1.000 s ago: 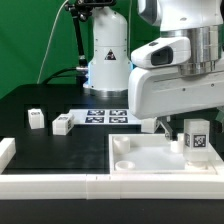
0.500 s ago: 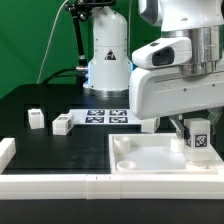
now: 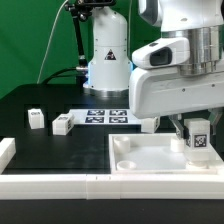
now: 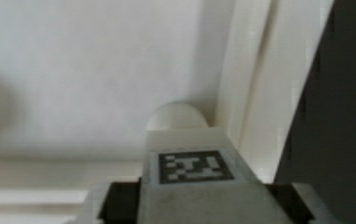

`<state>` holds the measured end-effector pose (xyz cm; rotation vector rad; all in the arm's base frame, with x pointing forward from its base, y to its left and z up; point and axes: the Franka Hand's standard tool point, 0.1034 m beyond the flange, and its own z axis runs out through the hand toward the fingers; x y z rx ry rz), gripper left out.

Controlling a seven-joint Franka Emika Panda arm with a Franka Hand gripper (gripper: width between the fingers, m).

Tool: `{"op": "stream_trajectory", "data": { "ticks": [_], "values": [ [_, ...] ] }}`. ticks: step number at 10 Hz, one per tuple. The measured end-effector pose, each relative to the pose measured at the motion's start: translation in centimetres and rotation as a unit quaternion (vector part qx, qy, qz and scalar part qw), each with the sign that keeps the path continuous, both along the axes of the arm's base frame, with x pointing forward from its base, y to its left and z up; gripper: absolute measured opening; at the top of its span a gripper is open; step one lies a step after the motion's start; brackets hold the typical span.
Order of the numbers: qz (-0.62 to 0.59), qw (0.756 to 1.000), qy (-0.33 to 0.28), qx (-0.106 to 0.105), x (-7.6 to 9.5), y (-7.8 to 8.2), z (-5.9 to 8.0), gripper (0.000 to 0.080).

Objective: Assemble one leg

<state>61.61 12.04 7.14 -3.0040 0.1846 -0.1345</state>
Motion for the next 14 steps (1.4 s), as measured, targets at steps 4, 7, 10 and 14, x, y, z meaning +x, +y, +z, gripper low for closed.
{"op": "stream_trajectory", "data": {
  "ticks": [4,7,10,14],
  "values": [
    [-0.261,0.964,0.021,0.049,0.2,0.2,0.0,0.0294],
    [-0.381,0.921,0.042,0.066,0.2,0.4,0.0,0.0294],
    [-0.335,0.939,0.043,0.057,0.0,0.7,-0.1,0.0487],
    [-0.146,0.989,0.023,0.030,0.2,1.2,0.0,0.0647]
  ]
}}
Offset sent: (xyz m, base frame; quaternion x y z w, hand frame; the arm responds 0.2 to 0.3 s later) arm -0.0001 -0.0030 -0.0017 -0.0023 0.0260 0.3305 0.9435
